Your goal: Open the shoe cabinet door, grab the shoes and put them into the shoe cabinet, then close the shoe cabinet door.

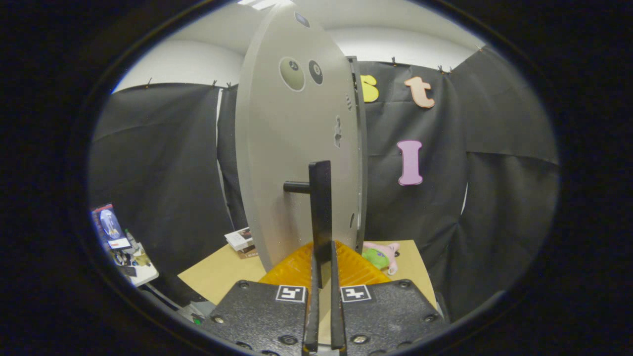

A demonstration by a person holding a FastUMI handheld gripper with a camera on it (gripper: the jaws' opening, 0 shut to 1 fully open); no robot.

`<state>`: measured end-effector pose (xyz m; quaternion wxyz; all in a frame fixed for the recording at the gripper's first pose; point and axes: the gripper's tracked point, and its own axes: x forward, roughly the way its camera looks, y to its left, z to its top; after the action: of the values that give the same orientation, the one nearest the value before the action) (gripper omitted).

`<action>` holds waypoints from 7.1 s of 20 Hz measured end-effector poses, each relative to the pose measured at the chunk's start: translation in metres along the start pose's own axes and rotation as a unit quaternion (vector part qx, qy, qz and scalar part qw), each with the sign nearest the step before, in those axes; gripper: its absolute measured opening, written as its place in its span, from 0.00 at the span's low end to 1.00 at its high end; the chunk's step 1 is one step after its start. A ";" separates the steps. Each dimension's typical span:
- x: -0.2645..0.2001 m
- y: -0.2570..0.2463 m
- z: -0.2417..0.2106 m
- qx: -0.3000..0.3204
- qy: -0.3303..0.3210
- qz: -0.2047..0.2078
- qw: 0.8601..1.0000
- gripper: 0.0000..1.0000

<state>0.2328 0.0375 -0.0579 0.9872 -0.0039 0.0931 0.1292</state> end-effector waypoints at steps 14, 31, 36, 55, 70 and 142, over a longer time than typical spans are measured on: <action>0.001 -0.019 0.002 0.023 -0.009 -0.046 0.999 0.05; -0.003 -0.015 -0.009 0.011 -0.019 -0.118 0.993 0.70; 0.003 -0.002 -0.016 0.007 -0.013 -0.101 0.995 0.93; 0.016 0.052 -0.146 0.053 0.239 -0.053 0.968 0.92; 0.017 0.047 -0.158 0.064 0.309 -0.068 0.947 0.92; 0.262 -0.059 0.249 0.082 0.202 -0.165 0.962 0.12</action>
<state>0.5427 0.0549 0.1374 0.9525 0.0356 0.2989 -0.0473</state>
